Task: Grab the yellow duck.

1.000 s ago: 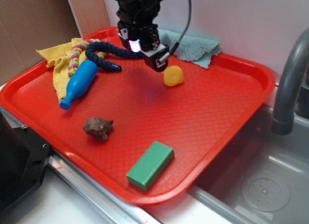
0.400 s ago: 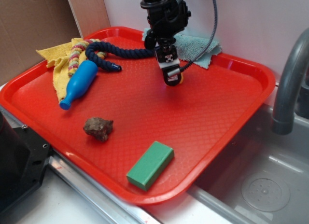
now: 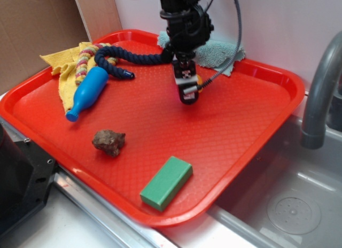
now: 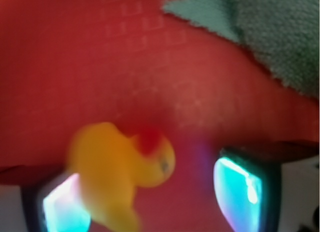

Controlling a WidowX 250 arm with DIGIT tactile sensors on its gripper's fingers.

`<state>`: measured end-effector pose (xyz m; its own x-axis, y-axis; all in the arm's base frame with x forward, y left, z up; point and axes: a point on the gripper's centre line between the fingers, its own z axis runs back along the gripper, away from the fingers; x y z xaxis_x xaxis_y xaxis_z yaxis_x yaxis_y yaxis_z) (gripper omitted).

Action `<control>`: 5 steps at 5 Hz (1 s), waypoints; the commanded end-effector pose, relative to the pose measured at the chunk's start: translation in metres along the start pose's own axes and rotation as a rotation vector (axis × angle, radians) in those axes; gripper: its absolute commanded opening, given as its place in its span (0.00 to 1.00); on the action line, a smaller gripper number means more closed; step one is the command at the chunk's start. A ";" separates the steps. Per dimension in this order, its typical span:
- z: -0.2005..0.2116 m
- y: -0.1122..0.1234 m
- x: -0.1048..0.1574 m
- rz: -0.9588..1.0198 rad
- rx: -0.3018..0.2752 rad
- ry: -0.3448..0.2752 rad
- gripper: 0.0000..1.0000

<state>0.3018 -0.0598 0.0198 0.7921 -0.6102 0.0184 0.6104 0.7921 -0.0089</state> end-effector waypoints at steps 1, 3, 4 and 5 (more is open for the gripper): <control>0.002 0.005 0.008 0.023 0.060 -0.019 0.00; 0.074 0.018 -0.051 0.335 0.154 -0.057 0.00; 0.128 0.015 -0.117 0.577 0.204 0.021 0.00; 0.165 -0.006 -0.150 0.829 0.203 0.020 0.00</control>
<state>0.1782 0.0451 0.1705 0.9837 0.1786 0.0192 -0.1793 0.9687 0.1717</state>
